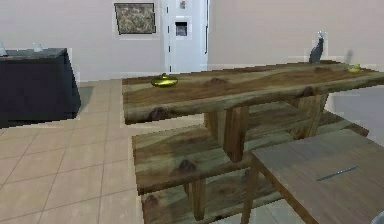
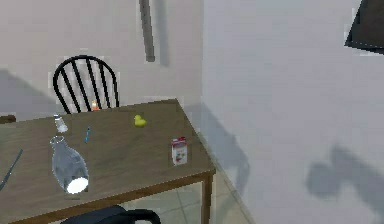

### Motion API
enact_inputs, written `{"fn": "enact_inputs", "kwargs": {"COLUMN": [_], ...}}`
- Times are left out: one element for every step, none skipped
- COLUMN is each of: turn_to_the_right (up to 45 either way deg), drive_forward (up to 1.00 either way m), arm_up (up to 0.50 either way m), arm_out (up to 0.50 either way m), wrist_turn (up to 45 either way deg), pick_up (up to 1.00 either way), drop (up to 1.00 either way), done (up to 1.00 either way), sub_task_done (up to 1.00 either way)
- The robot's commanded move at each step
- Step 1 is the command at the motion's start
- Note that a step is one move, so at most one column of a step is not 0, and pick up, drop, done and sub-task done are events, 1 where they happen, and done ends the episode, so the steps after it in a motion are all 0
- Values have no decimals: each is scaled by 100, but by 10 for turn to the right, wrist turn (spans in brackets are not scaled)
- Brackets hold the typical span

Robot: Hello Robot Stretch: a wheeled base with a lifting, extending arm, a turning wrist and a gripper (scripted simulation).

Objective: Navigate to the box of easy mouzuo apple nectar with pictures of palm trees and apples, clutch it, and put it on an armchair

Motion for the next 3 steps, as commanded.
{"fn": "enact_inputs", "kwargs": {"turn_to_the_right": [0,0,0], "drive_forward": [0,0,0], "arm_up": [50,32,0], "arm_out": [0,0,40], "wrist_turn": [0,0,0], "pick_up": [0,0,0], "drop": [0,0,0], "done": [0,0,0], "sub_task_done": [0,0,0]}}
